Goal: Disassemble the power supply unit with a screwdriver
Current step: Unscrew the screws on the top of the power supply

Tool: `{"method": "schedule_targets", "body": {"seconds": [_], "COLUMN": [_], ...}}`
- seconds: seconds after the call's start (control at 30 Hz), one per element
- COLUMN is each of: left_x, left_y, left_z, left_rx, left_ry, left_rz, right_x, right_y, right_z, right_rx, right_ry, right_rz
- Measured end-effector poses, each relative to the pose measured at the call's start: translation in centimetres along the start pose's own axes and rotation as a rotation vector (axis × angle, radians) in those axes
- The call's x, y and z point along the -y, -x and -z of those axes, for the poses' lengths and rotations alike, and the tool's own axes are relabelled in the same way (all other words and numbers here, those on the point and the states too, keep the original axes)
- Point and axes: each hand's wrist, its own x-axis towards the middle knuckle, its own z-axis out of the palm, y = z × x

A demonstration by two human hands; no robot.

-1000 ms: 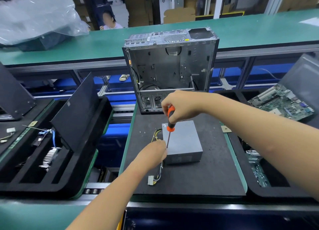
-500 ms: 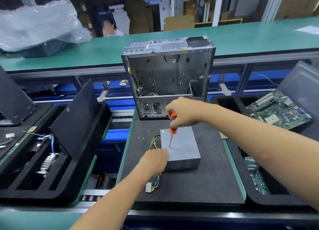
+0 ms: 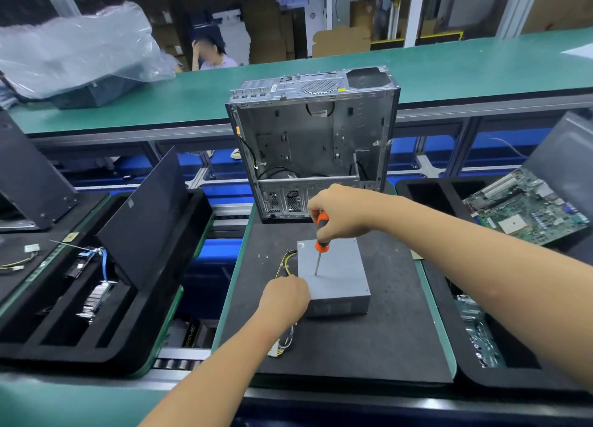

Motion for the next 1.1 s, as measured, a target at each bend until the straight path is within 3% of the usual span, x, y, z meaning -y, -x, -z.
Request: {"method": "schedule_targets", "body": {"seconds": [0.23, 0.4, 0.5, 0.63, 0.77, 0.9, 1.1], "left_x": [0.5, 1.3, 1.9, 2.2, 1.4, 0.8, 0.9], "left_y": [0.1, 0.3, 0.6, 0.4, 0.0, 0.2, 0.0], "left_z": [-0.1, -0.1, 0.0, 0.3, 1.0, 0.4, -0.5], "left_rx": [-0.033, -0.137, -0.115, -0.062, 0.007, 0.015, -0.01], "left_ry": [0.146, 0.55, 0.639, 0.567, 0.251, 0.081, 0.072], "left_rz": [0.055, 0.106, 0.059, 0.028, -0.036, -0.081, -0.077], "right_x": [0.0, 0.5, 1.0, 1.6, 1.9, 2.1, 2.0], "right_y": [0.4, 0.2, -0.1, -0.7, -1.1, -1.4, -1.9], "right_z": [0.2, 0.3, 0.5, 0.7, 0.6, 0.5, 0.4], "right_rx": [0.012, 0.032, 0.064, 0.125, 0.131, 0.131, 0.119], "right_ry": [0.0, 0.026, 0.04, 0.041, 0.054, 0.049, 0.054], "right_rz": [0.006, 0.003, -0.011, -0.036, -0.034, -0.041, -0.045]}}
